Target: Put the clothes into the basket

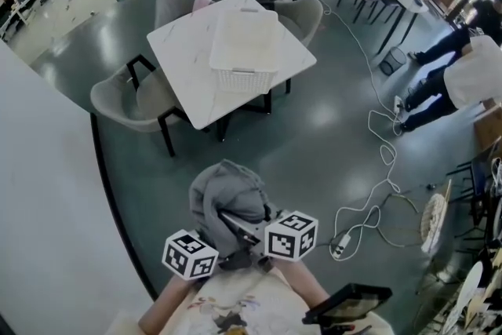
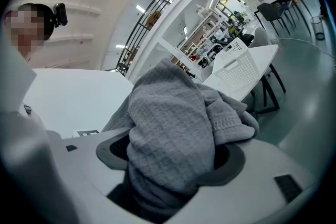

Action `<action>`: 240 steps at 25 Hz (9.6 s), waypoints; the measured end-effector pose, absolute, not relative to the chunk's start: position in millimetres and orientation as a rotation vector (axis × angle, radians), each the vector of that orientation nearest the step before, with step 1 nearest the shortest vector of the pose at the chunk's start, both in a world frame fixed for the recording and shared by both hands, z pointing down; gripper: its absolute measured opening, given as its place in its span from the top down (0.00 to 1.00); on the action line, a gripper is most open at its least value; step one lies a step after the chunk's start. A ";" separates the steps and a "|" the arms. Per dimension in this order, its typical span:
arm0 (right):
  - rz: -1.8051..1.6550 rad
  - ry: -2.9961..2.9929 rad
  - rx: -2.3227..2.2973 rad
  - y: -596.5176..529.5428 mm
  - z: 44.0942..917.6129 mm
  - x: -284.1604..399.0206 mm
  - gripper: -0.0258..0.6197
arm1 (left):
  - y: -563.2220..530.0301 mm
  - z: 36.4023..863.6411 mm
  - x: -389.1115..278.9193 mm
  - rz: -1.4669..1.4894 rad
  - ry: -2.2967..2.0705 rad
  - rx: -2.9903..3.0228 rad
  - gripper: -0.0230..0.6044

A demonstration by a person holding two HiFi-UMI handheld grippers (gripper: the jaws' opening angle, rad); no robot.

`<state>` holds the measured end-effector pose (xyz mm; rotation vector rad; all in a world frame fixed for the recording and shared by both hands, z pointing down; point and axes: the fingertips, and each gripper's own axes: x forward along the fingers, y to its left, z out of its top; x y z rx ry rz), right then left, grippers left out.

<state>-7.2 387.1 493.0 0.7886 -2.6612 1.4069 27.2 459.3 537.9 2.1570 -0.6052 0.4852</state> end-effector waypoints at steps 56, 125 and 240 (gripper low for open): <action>1.460 -2.732 0.859 36.6 460.5 10.9 0.46 | 109.3 508.4 38.1 0.566 -0.556 2.212 0.52; 1.469 -2.778 0.897 -248.2 448.0 -19.6 0.46 | -175.5 496.1 2.0 0.568 -0.537 2.260 0.52; 1.455 -1.811 1.032 -369.9 809.5 16.4 0.42 | -274.4 807.0 7.2 0.597 -0.963 1.528 0.46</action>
